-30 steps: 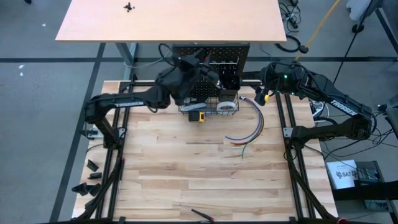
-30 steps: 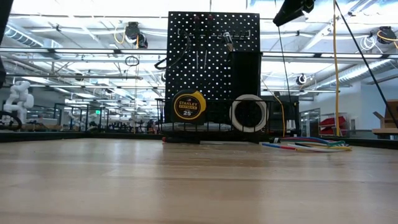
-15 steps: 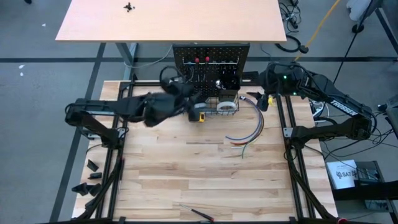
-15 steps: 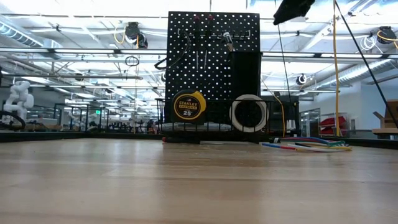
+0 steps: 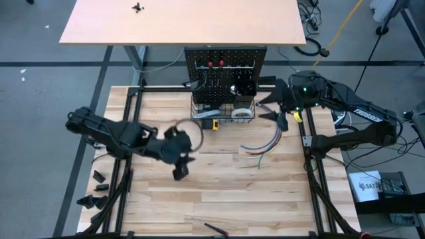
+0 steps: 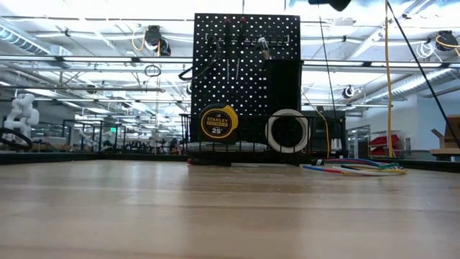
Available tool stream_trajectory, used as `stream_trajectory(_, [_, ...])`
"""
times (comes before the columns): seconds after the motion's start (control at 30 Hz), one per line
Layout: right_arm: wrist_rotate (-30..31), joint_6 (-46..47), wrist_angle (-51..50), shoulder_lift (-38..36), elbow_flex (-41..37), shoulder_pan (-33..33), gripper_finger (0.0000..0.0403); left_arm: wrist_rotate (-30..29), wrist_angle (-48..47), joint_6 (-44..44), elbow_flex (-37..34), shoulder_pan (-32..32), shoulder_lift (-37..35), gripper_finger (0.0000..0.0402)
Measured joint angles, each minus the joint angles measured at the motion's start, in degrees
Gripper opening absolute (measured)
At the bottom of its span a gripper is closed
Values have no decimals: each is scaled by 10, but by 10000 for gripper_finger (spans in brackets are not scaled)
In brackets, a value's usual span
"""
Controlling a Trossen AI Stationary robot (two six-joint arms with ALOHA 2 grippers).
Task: Hang tools onto peg board
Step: Hang the screwdriver on the pegboard
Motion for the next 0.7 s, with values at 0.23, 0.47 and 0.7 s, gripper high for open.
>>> stream_trajectory(0.23, [9, 95, 35, 9, 0, 116, 254, 68, 8, 72, 0, -35, 59, 162])
stream_trajectory(0.47, [117, 206, 119, 98, 0, 268, 254, 108, 6, 130, -1, -95, 123, 162])
stream_trajectory(0.7, [127, 367, 176, 217, 0, 370, 254, 95, 25, 179, -7, -173, 133, 162])
